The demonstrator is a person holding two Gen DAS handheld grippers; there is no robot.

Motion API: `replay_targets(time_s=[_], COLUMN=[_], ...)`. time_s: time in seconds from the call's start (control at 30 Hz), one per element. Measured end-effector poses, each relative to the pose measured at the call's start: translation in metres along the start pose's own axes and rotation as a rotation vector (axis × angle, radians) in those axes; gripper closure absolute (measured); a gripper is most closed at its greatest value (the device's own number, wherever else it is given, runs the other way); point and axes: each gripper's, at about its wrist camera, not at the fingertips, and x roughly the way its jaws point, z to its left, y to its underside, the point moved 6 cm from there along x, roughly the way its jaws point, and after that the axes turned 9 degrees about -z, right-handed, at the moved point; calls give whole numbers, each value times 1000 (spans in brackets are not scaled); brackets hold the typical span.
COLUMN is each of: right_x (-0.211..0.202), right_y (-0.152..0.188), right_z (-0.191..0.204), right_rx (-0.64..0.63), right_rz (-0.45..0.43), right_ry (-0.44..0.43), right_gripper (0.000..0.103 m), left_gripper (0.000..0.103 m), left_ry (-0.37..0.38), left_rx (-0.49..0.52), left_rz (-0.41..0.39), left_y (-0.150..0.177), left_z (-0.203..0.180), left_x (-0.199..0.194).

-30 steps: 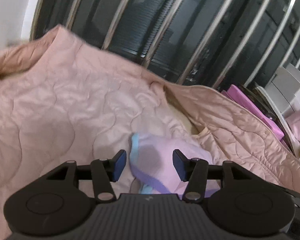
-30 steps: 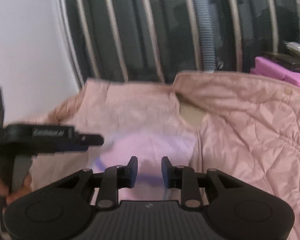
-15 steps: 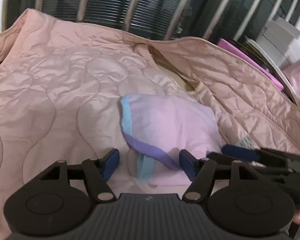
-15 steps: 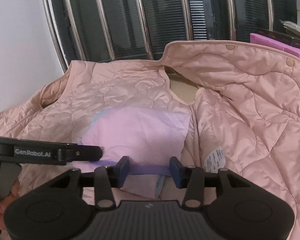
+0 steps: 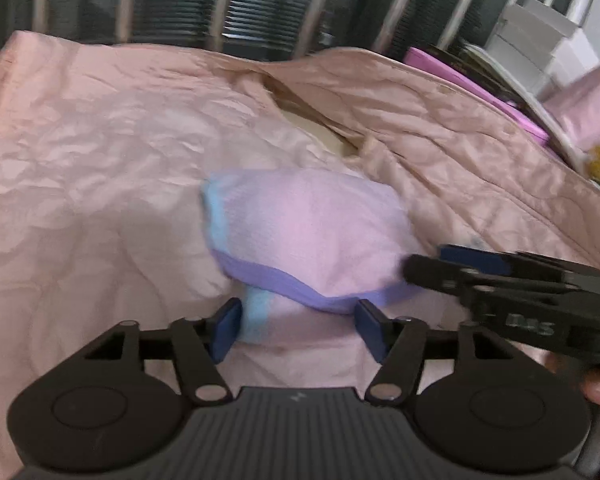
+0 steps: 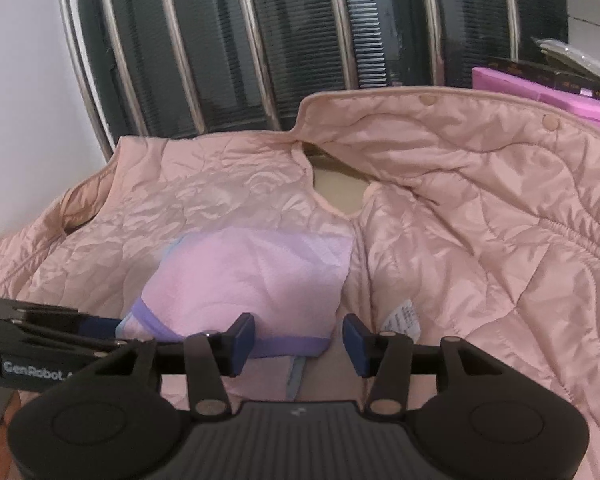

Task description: Fold clothes

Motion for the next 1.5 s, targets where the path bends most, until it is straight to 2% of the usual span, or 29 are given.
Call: replay_targets(time_s=[0.07, 0.13, 0.2, 0.3, 0.33, 0.43, 0.47, 0.57, 0.73, 0.83, 0.9, 1.07, 1.17, 1.27, 1.33, 1.4, 1.5], right_x=[-7, -30, -53, -88, -99, -133, -145, -179, -249, -275, -285, -279, -271, -263, -251, -241, -233], right_y=[-1, 9, 19, 34, 39, 54, 59, 74, 128, 154, 170, 187, 190, 187, 187, 188, 185], right_z=[5, 17, 30, 49, 55, 75, 81, 100, 148, 159, 158, 153, 149, 146, 142, 139, 136], right_rx=[2, 3, 4, 6, 7, 9, 10, 12, -85, -94, -68, -69, -52, -35, -50, -59, -48], right_rz=[-19, -41, -62, -94, -105, -137, -147, -179, -161, -141, -121, -78, -60, -81, -52, -21, -24], right_ry=[6, 9, 11, 16, 17, 21, 22, 26, 47, 66, 93, 200, 223, 247, 281, 297, 282], right_gripper=[55, 55, 52, 23, 22, 22, 22, 21, 11, 4, 3, 0, 0, 0, 0, 0, 0], left_gripper=[35, 35, 24, 7, 5, 4, 0, 1, 0, 0, 0, 0, 0, 0, 0, 0, 0], left_ry=[-69, -156, -216, -266, -286, -347, -349, -344, -341, -345, -361, -401, -425, -396, -370, -361, -348], left_rx=[20, 48, 56, 34, 24, -10, -18, -39, -62, -41, -31, -35, -8, -5, -3, 27, 50], left_rz=[-30, -102, -188, -288, -308, -301, -295, -289, -261, -240, -241, -208, -187, -156, -112, -117, -137], left_y=[-6, -18, -21, -6, 2, 35, 45, 84, 149, 180, 194, 201, 201, 203, 205, 206, 209], left_z=[6, 10, 11, 19, 22, 33, 34, 31, 24, 21, 22, 31, 33, 32, 31, 27, 23], left_x=[-6, -28, -65, -127, -146, -200, -215, -263, -314, -323, -324, -313, -306, -292, -281, -274, -267])
